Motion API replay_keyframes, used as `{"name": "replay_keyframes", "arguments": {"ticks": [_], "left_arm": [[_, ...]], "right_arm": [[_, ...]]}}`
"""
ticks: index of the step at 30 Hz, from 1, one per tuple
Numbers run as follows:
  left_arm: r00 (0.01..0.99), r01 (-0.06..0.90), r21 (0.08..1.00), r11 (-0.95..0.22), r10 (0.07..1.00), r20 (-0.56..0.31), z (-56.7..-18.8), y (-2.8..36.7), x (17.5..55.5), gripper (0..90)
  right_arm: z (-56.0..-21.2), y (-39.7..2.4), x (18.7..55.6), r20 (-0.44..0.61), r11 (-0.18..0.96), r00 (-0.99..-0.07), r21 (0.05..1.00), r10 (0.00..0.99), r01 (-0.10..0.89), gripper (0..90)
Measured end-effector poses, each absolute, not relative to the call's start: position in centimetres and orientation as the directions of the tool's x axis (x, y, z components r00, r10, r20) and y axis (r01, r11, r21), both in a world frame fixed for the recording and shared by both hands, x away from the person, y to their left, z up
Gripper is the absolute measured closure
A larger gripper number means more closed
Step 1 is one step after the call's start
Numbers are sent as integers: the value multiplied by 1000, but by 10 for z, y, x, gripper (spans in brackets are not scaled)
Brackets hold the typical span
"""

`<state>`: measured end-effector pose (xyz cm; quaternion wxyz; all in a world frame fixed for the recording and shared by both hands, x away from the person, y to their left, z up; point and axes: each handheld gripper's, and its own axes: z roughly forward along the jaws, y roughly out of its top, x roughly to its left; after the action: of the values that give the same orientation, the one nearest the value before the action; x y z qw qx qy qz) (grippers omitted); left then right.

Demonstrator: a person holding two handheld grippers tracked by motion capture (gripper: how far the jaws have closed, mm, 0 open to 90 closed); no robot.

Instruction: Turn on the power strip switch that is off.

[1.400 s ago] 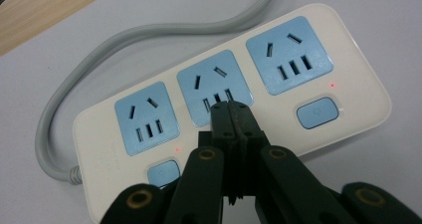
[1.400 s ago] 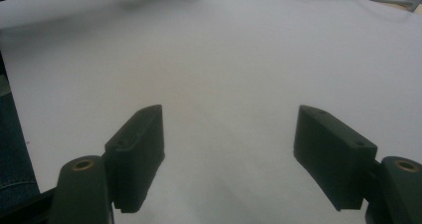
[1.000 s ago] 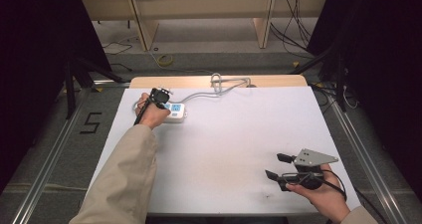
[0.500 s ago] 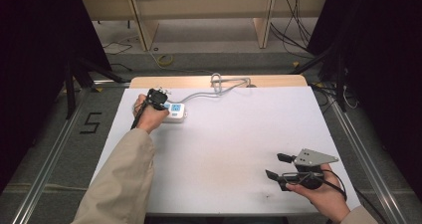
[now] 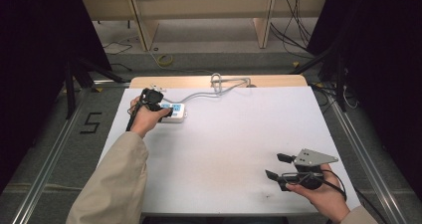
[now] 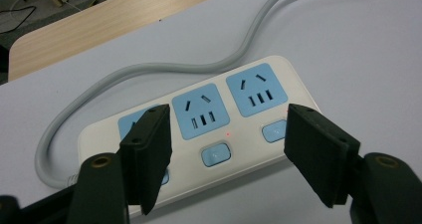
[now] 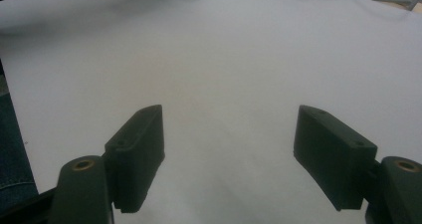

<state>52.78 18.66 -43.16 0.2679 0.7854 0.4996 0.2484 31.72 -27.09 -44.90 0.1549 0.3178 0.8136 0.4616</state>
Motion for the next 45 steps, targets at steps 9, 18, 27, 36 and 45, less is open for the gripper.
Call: {"name": "replay_keyframes", "arguments": {"ticks": [9,18,27,36,45], "left_arm": [[415,644,682,-348,907,71,-429,186,512,291],[447,618,689,-379,890,89,-427,182,496,288],[479,595,709,-379,875,66,-426,179,481,278],[521,574,718,-394,852,51,-427,175,464,263],[569,539,720,-437,819,72,-427,167,448,256]], "right_arm": [[-449,-271,317,41,373,-750,849,660,374,284],[-449,-271,317,37,377,-753,849,657,371,284],[-449,-270,317,38,374,-751,850,659,370,284],[-450,-270,317,40,372,-752,851,658,371,284],[-450,-270,317,41,374,-752,850,658,372,284]]}}
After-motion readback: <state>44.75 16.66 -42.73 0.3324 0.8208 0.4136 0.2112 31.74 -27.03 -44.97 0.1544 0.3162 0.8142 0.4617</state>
